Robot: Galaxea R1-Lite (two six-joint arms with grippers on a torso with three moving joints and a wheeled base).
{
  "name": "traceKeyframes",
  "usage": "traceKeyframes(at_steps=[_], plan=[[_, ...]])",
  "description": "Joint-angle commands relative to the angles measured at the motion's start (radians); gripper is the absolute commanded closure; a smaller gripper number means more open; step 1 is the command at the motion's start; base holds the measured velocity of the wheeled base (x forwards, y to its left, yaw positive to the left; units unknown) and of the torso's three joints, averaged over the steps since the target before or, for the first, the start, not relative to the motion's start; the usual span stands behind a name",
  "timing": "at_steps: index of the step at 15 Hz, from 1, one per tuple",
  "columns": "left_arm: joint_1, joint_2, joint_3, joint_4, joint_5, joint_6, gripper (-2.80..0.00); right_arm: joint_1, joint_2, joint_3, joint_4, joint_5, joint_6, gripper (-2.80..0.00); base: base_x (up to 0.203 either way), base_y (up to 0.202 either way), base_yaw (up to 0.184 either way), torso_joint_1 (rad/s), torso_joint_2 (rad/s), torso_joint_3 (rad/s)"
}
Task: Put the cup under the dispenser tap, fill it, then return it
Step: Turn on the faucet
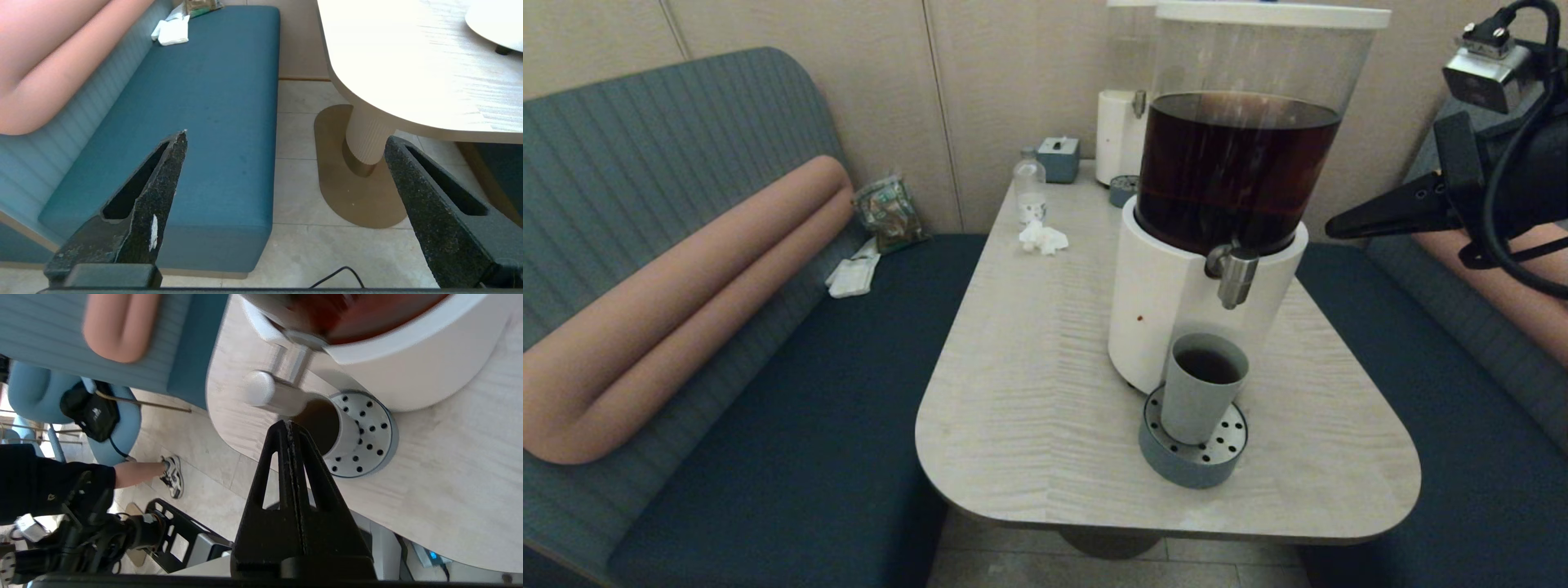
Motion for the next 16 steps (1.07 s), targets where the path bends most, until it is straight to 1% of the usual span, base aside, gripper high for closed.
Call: traceKeyframes(at_steps=[1, 3, 4, 9, 12, 15, 16], plan=[[-0.001, 0.002, 0.000, 0.000, 0.000, -0.001, -2.80, 0.000, -0.003, 0.088, -0.056, -0.001, -0.002, 0.00, 0.000, 0.000, 0.000, 0.000, 0.00, 0.000], [0.000, 0.002, 0.000, 0.000, 0.000, -0.001, -2.80, 0.003, -0.012, 0.177, -0.169, -0.011, -0.004, 0.00, 0.000, 0.000, 0.000, 0.000, 0.00, 0.000], [0.000, 0.002, 0.000, 0.000, 0.000, -0.001, -2.80, 0.009, -0.010, 0.201, -0.211, -0.028, -0.005, 0.00, 0.000, 0.000, 0.000, 0.000, 0.00, 0.000], [0.000, 0.002, 0.000, 0.000, 0.000, -0.001, -2.80, 0.021, 0.032, 0.190, -0.245, -0.042, -0.004, 0.00, 0.000, 0.000, 0.000, 0.000, 0.00, 0.000], [0.000, 0.002, 0.000, 0.000, 0.000, -0.001, -2.80, 0.047, 0.047, 0.186, -0.263, -0.049, -0.005, 0.00, 0.000, 0.000, 0.000, 0.000, 0.00, 0.000], [0.000, 0.002, 0.000, 0.000, 0.000, -0.001, -2.80, 0.091, 0.068, 0.172, -0.265, -0.106, -0.006, 0.00, 0.000, 0.000, 0.000, 0.000, 0.00, 0.000], [0.000, 0.002, 0.000, 0.000, 0.000, -0.001, -2.80, 0.103, 0.072, 0.170, -0.265, -0.113, -0.005, 0.00, 0.000, 0.000, 0.000, 0.000, 0.00, 0.000]])
